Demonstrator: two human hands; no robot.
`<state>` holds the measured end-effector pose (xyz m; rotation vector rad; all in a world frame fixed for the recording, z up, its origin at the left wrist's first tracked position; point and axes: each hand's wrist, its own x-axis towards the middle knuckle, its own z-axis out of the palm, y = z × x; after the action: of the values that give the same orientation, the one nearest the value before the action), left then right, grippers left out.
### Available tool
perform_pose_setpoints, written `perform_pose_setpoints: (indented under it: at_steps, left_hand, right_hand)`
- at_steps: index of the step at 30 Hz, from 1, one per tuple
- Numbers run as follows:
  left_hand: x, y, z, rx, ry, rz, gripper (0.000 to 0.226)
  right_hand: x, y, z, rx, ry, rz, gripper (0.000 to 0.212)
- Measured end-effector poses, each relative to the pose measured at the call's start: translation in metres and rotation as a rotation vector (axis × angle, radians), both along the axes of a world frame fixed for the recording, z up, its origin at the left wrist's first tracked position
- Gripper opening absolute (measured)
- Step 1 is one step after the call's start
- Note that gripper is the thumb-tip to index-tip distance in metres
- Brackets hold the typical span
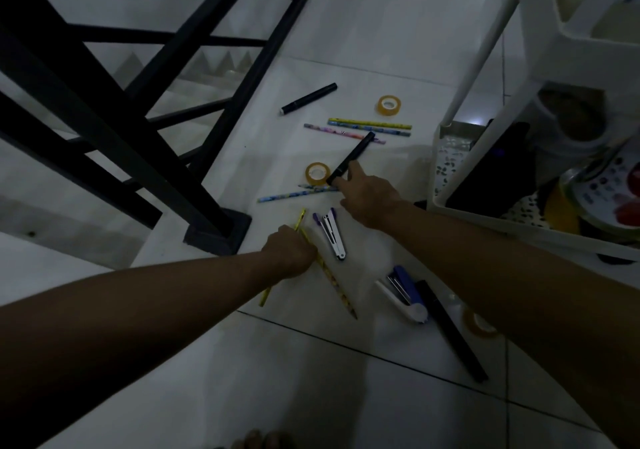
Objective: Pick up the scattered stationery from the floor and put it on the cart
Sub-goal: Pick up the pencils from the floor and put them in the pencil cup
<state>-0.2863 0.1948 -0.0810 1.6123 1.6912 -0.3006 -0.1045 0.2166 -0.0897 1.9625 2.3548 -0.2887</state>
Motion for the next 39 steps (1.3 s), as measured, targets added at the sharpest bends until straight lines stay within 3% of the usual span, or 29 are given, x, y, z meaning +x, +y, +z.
perform_pose_setpoints:
  at_steps: [6,14,18,25,31,36,39]
  left_hand:
    - [0.000,-0.005,-0.006,0.018,-0.024,-0.027,0.048]
    - [0.017,-0.002,0.000,-0.075,-0.090,0.118,0.043]
    - [0.019,-0.005,0.004,-0.107,-0.124,0.202,0.060]
    - [0.018,-0.003,0.007,-0.119,-0.077,0.226,0.029]
    - [0.012,-0.007,0.013,-0.185,-0.047,0.172,0.057]
    - [0.010,-0.016,0.012,-0.137,0.044,0.028,0.039]
    - [0.013,-0.018,0.019,-0.056,0.060,0.038,0.042]
  right_hand:
    - [-0.002,0.002,-0.003,-0.004,-0.022,0.013,0.039]
    - [0.005,-0.010,0.008,-0.081,-0.067,0.065,0.024]
    - [0.011,-0.021,0.012,-0.074,0.031,0.007,0.022]
    - [0.015,-0.033,0.022,-0.048,0.190,-0.045,0.028]
    - [0.016,-0.047,0.026,-0.106,0.217,-0.106,0.023]
    - [0.021,-0.060,0.030,-0.193,0.314,-0.174,0.030]
    - [0.023,-0.066,0.032,-0.228,0.355,-0.227,0.013]
